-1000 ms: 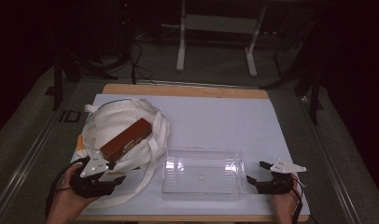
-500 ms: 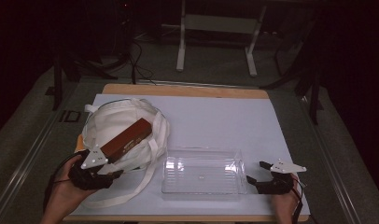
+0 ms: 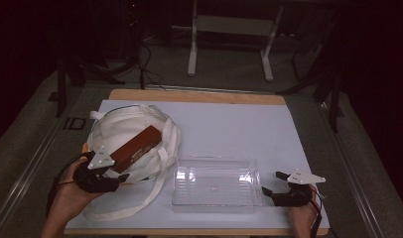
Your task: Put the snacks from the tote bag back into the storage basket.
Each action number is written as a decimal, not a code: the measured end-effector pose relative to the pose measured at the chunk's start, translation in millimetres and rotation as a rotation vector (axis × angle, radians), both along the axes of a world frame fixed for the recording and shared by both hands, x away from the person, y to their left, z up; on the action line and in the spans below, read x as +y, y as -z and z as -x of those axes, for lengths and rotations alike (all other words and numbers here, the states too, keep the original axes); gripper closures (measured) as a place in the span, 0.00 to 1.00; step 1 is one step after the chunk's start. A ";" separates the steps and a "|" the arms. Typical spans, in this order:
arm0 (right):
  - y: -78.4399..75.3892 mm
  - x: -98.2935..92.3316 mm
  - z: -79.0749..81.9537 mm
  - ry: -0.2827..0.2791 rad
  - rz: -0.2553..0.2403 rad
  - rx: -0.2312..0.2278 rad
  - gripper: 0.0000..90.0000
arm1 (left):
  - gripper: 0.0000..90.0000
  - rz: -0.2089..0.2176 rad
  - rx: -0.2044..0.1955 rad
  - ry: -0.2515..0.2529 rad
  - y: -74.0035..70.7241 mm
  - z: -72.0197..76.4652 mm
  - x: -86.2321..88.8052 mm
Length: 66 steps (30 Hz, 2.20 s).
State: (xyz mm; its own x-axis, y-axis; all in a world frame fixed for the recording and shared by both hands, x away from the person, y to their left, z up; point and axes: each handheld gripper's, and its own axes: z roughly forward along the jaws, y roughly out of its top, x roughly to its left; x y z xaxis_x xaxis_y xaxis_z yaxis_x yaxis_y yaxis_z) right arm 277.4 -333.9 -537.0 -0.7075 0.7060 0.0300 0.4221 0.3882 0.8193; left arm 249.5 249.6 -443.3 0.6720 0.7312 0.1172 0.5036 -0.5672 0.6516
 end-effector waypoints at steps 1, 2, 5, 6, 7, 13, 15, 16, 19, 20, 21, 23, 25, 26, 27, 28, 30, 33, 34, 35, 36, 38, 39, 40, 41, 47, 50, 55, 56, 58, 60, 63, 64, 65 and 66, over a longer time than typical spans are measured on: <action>0.0 0.1 0.1 0.001 -0.001 0.001 0.16 | 0.45 -0.001 0.000 -0.002 -0.1 -1.0 -0.2; 0.0 0.1 0.1 0.001 -0.003 0.001 0.16 | 0.45 -0.007 0.000 0.000 -0.6 -2.2 0.2; 0.0 0.1 0.1 0.000 -0.002 0.000 0.16 | 0.45 -0.007 -0.001 -0.005 -1.7 -5.9 1.1; 0.0 0.0 0.1 -0.001 -0.001 -0.001 0.16 | 0.45 -0.008 -0.002 -0.008 -1.9 -7.4 1.5; -0.1 -0.1 0.3 -0.001 -0.002 -0.001 0.16 | 0.44 -0.010 -0.003 -0.011 -2.2 -8.9 2.0; -0.2 -0.2 0.8 -0.003 -0.003 -0.005 0.16 | 0.44 -0.024 0.006 -0.026 -4.1 -19.5 5.5; -0.3 -0.1 1.0 -0.005 -0.004 -0.005 0.16 | 0.44 -0.033 0.011 -0.027 -4.1 -23.0 6.5; -0.2 0.0 1.0 -0.006 -0.005 -0.006 0.16 | 0.44 -0.032 0.012 -0.030 -3.9 -24.4 6.6; -0.2 0.0 1.0 -0.005 -0.005 -0.007 0.16 | 0.44 -0.046 0.020 -0.035 -3.7 -28.6 7.0; -0.2 0.0 1.0 -0.005 -0.005 -0.006 0.16 | 0.44 -0.047 0.026 -0.038 -3.5 -31.1 7.0; -0.2 0.0 1.0 -0.005 -0.005 -0.007 0.16 | 0.44 -0.054 0.030 -0.036 -3.8 -32.9 7.3; -0.2 -0.1 1.1 -0.006 -0.006 -0.008 0.16 | 0.44 -0.061 0.036 -0.040 -3.2 -36.3 7.1; -0.2 -0.1 1.1 -0.006 -0.006 -0.009 0.16 | 0.44 -0.064 0.045 -0.045 -2.4 -39.4 7.7; -0.2 -0.2 1.1 -0.007 -0.007 -0.009 0.16 | 0.44 -0.063 0.049 -0.047 -2.0 -40.6 8.0; -0.3 -0.4 1.1 -0.008 -0.006 -0.008 0.16 | 0.44 -0.061 0.054 -0.050 -1.7 -41.8 8.2; -0.3 -0.4 1.0 -0.008 -0.007 -0.008 0.16 | 0.44 -0.061 0.058 -0.053 -1.3 -42.9 8.5; -0.3 -0.4 1.0 -0.008 -0.007 -0.008 0.16 | 0.44 -0.064 0.068 -0.057 -0.4 -45.2 9.7; -0.1 -0.3 1.0 -0.009 -0.006 -0.010 0.16 | 0.44 -0.064 0.086 -0.071 2.0 -48.8 11.9; -0.2 -0.2 1.1 -0.009 -0.005 -0.011 0.16 | 0.44 -0.064 0.093 -0.073 2.9 -50.2 12.9; -0.2 -0.3 1.1 -0.010 -0.004 -0.011 0.16 | 0.44 -0.068 0.099 -0.076 3.6 -51.4 13.5; -0.2 -0.2 1.2 -0.010 -0.004 -0.011 0.16 | 0.44 -0.070 0.105 -0.079 4.1 -52.3 13.9; -0.2 -0.2 1.2 -0.009 -0.004 -0.011 0.16 | 0.44 -0.075 0.119 -0.083 5.3 -55.1 15.4; -0.3 -0.3 1.2 -0.010 -0.003 -0.010 0.16 | 0.44 -0.077 0.126 -0.085 5.6 -56.3 15.8; -0.3 -0.2 1.2 -0.010 -0.003 -0.010 0.16 | 0.44 -0.076 0.130 -0.088 6.0 -57.4 16.1; -0.3 -0.2 1.2 -0.010 -0.003 -0.010 0.16 | 0.44 -0.078 0.139 -0.088 6.2 -58.5 16.2; -0.3 -0.2 1.3 -0.010 -0.002 -0.011 0.16 | 0.43 -0.085 0.175 -0.090 8.5 -65.6 16.9; -0.3 -0.2 1.4 -0.011 -0.003 -0.012 0.16 | 0.42 -0.089 0.198 -0.096 8.5 -69.0 17.0; -0.3 -0.3 1.4 -0.012 -0.004 -0.012 0.16 | 0.42 -0.113 0.230 -0.097 12.9 -74.4 16.8; -0.3 -0.2 1.4 -0.012 -0.004 -0.012 0.16 | 0.42 -0.109 0.246 -0.095 14.8 -76.9 17.1; -0.3 -0.2 1.4 -0.012 -0.003 -0.012 0.16 | 0.41 -0.113 0.254 -0.092 16.1 -78.6 16.9; -0.3 0.1 1.3 -0.014 -0.001 -0.012 0.16 | 0.41 -0.119 0.266 -0.088 16.7 -80.5 16.7; -0.2 0.3 1.3 -0.015 0.001 -0.012 0.16 | 0.41 -0.142 0.287 -0.081 16.6 -83.4 14.5; -0.2 0.3 1.3 -0.015 0.001 -0.012 0.16 | 0.41 -0.155 0.295 -0.079 16.8 -84.5 13.1; -0.2 0.2 1.3 -0.015 0.000 -0.012 0.16 | 0.41 -0.169 0.304 -0.076 16.9 -85.7 11.7; -0.2 0.2 1.3 -0.015 0.000 -0.012 0.16 | 0.41 -0.181 0.313 -0.075 17.4 -87.0 10.1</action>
